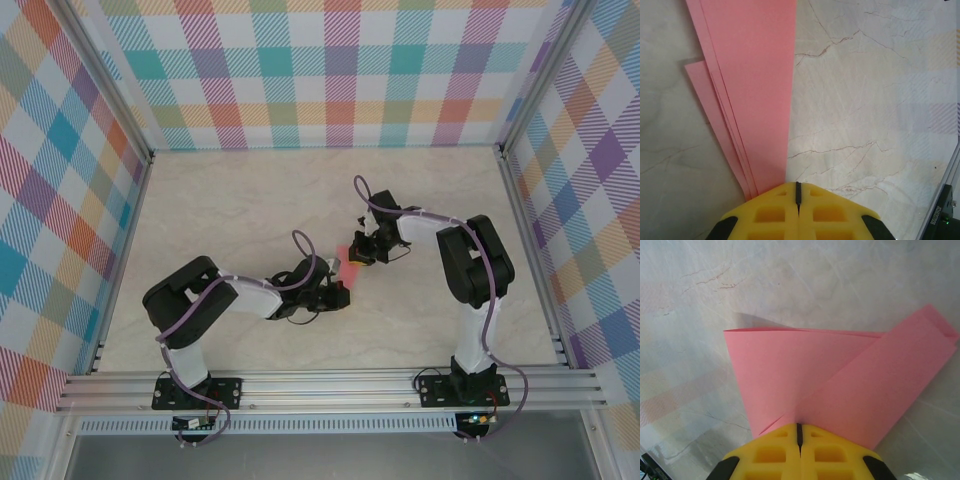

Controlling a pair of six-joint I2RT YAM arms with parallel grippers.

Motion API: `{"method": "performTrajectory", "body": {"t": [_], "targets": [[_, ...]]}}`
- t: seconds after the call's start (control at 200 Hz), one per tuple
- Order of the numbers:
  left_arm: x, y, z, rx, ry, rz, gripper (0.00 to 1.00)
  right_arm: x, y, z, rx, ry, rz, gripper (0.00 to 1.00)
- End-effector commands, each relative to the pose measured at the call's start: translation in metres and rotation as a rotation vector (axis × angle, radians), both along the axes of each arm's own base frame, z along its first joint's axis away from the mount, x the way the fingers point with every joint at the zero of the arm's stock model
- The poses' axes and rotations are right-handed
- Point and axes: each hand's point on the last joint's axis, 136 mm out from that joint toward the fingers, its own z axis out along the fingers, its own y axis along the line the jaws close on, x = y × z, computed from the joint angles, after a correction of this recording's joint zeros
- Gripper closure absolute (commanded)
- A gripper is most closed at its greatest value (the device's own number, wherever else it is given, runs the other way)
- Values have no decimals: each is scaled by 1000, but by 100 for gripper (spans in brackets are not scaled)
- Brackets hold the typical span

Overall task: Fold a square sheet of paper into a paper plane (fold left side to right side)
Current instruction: Fold the wing for the fifth time at the center of the table.

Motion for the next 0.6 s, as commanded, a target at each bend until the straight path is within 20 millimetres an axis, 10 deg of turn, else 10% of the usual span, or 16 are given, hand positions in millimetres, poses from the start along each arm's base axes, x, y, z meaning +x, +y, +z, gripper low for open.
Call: {"method": "performTrajectory", "body": {"t": [0.0,0.595], "targets": [[-56,20,-34,116,169,-84,100,-1,-26,-34,-158,27,-17,97],[-68,27,-32,129,170,-87,100,0,-24,-35,-157,33,-16,97]]}}
